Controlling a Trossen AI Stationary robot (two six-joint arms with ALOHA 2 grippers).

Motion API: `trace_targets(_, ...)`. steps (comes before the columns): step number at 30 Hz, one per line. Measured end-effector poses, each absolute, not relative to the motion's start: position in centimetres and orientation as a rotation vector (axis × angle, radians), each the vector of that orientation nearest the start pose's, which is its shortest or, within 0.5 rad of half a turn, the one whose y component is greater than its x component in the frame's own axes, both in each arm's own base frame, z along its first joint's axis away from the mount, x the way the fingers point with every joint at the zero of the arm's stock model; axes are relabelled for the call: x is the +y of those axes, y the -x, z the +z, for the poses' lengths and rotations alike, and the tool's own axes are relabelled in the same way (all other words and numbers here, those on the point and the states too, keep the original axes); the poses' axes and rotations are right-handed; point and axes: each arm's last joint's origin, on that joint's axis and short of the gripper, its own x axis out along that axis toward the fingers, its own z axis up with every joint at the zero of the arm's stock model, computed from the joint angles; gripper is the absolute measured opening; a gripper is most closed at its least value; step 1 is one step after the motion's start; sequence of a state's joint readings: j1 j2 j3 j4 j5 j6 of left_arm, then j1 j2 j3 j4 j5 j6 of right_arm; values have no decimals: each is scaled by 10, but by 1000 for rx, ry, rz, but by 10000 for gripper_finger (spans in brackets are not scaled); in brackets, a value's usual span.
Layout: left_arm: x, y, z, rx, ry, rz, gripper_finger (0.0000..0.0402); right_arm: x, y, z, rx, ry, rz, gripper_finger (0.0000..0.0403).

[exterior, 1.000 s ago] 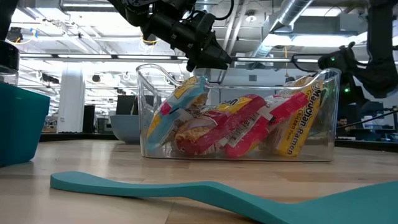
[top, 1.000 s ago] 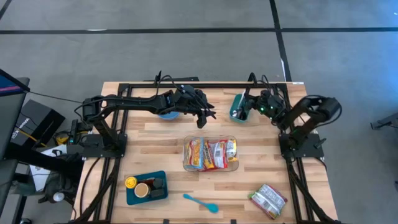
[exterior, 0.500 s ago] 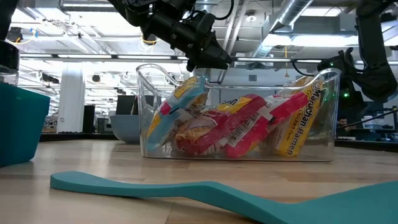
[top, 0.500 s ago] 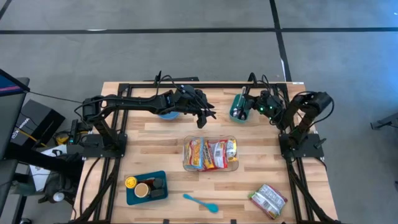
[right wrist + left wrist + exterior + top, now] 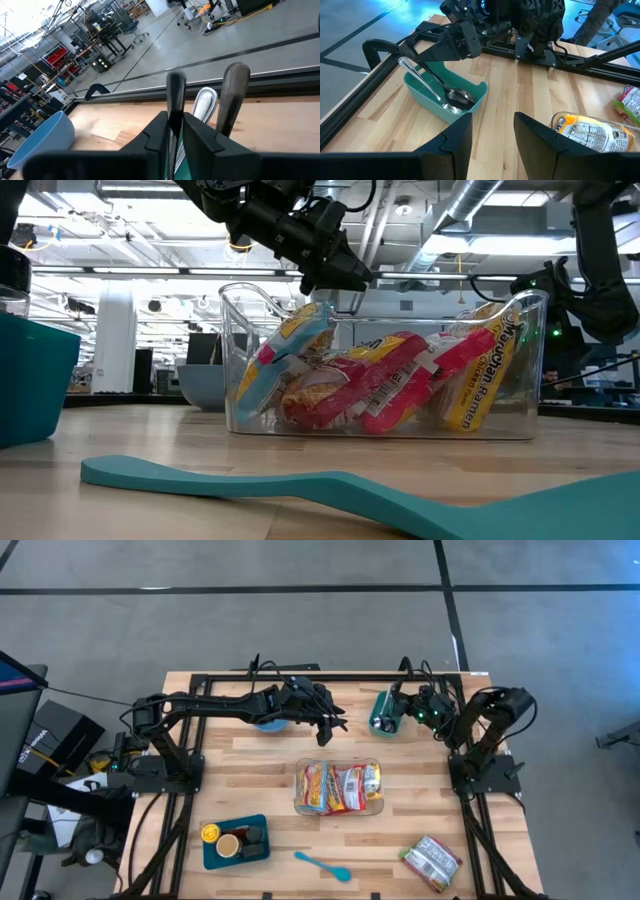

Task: Pick & Place Food Item
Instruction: Put the black spoon into the blue bin, then put the blue baby spoon into the blue bin

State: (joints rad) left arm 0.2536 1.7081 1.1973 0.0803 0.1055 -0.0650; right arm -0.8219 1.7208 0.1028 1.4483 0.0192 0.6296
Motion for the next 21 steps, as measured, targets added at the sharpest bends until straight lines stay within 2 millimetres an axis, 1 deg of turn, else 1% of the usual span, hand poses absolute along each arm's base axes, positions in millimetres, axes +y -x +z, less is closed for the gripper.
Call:
trace_targets(5,94,-375,257,420,141,160,140,-149,-138,101,-109,-658,-864,58)
trace_targets(21,94,-375,257,420,141,160,140,-152,-135,104,-158,-660,-877,59)
